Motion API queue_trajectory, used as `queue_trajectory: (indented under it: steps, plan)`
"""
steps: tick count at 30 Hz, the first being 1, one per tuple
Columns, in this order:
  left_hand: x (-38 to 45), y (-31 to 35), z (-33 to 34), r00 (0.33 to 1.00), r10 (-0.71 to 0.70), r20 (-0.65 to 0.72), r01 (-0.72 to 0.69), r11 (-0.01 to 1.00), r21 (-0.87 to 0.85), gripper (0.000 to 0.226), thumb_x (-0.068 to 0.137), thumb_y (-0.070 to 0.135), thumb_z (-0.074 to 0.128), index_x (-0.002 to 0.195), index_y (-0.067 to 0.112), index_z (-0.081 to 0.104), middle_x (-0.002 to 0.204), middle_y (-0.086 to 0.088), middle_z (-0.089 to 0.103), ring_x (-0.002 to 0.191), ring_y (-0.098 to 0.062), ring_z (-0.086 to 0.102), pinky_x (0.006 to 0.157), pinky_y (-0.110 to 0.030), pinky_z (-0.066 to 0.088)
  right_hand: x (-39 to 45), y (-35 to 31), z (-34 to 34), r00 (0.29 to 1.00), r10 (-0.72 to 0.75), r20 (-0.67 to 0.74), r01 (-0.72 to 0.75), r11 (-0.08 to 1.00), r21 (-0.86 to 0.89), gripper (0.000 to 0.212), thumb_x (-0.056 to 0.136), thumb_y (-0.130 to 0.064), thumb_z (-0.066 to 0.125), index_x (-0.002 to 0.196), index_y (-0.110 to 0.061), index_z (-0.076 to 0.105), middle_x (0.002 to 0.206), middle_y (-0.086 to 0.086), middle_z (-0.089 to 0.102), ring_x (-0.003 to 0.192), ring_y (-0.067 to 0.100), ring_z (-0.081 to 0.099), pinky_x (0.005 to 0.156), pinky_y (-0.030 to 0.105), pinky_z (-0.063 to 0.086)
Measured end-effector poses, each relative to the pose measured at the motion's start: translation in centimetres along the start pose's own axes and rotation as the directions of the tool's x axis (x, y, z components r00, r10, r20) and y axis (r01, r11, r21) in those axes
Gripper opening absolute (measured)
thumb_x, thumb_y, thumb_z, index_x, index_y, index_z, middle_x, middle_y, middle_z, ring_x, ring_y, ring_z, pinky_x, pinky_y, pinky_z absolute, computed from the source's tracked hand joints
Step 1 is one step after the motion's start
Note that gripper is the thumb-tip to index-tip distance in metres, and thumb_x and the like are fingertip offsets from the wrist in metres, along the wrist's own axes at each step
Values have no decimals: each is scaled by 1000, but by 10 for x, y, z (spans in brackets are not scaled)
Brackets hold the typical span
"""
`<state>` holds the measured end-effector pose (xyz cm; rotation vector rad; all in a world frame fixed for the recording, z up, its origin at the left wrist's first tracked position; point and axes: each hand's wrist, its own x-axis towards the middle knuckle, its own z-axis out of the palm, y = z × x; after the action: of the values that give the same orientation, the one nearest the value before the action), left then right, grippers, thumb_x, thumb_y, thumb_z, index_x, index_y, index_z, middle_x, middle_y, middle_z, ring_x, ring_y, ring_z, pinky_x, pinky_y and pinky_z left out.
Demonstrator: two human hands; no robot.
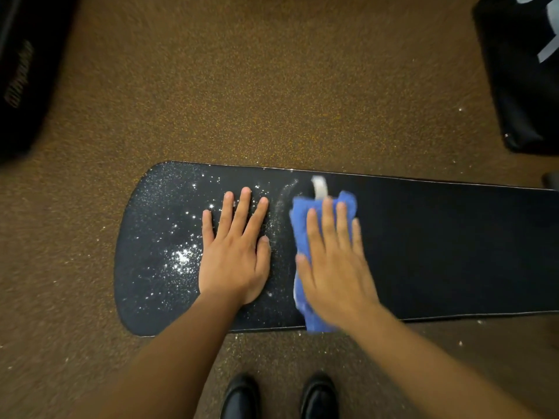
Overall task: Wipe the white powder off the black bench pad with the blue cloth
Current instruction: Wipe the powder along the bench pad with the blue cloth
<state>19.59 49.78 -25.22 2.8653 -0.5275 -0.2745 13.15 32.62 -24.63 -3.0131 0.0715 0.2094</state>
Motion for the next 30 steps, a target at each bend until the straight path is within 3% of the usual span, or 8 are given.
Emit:
queue_trajectory:
  steps: [3, 9, 12, 15, 17, 21, 24, 30]
  plan:
    - [-1, 0, -1, 1000, -1, 2, 1, 1000, 2, 60, 99, 42, 17, 157, 30, 10, 165, 4, -4, 151, -18, -14, 121, -53, -2, -43, 33, 0, 993, -111, 42, 112, 993, -27, 68, 98, -41, 24, 152, -1, 17, 160, 21, 11, 148, 38, 7, 114, 56, 18]
    - [-1, 0, -1, 1000, 4, -3, -4, 1000, -11, 60, 98, 42, 17, 157, 31, 8, 165, 4, -4, 151, -19, -14, 121, -53, -3, 65, 40, -12, 949, 314, -25, -313, 949, 34, 71, 97, -41, 17, 152, 2, 7, 161, 23, 3, 148, 39, -2, 119, 56, 5]
    - [0, 0, 0, 1000, 1, -12, -1, 1000, -12, 61, 97, 41, 20, 156, 29, 12, 165, 4, -1, 151, -19, -10, 121, -51, -4, 78, -9, -6, 982, 182, -45, -180, 983, 44, 68, 99, -39, 20, 153, -1, 4, 162, 19, -3, 149, 36, -7, 119, 54, 0]
    - [0, -1, 0, 1000, 2, -9, -2, 1000, -13, 61, 97, 40, 20, 157, 29, 12, 165, 4, -1, 152, -20, -9, 121, -52, -2, 10, -24, 0, 999, -41, -12, 41, 999, 17, 68, 98, -40, 22, 153, -1, 12, 161, 20, 5, 149, 35, -1, 119, 54, 8]
    - [0, 0, 0, 1000, -3, -6, 3, 1000, -7, 61, 97, 41, 18, 157, 30, 11, 165, 4, -3, 151, -20, -10, 121, -51, -3, -36, -2, 2, 997, -79, 10, 79, 997, 2, 68, 97, -40, 26, 152, -2, 16, 161, 18, 12, 149, 35, 8, 117, 54, 14]
    - [-1, 1, -1, 1000, -7, -10, 7, 1000, -4, 60, 98, 42, 15, 157, 31, 7, 165, 5, -6, 151, -19, -14, 121, -51, -4, -1, 55, -4, 985, 172, -24, -173, 985, -25, 70, 95, -40, 22, 150, 3, 18, 159, 23, 14, 148, 39, 11, 117, 57, 16]
    - [0, 1, 0, 1000, -6, -21, 6, 1000, -12, 60, 98, 41, 18, 157, 30, 11, 165, 4, -2, 151, -20, -10, 121, -51, -3, 66, 27, -9, 921, 383, -69, -378, 922, 81, 73, 92, -40, 18, 151, 2, 12, 160, 23, 9, 148, 39, 4, 118, 57, 9]
    - [0, 0, -1, 1000, -2, -6, 2, 1000, -18, 62, 96, 39, 18, 157, 29, 14, 165, 4, 0, 152, -20, -9, 121, -52, -2, -31, -27, 7, 997, -78, 11, 78, 997, -10, 68, 96, -39, 26, 152, -2, 16, 161, 19, 8, 149, 36, 4, 118, 54, 11]
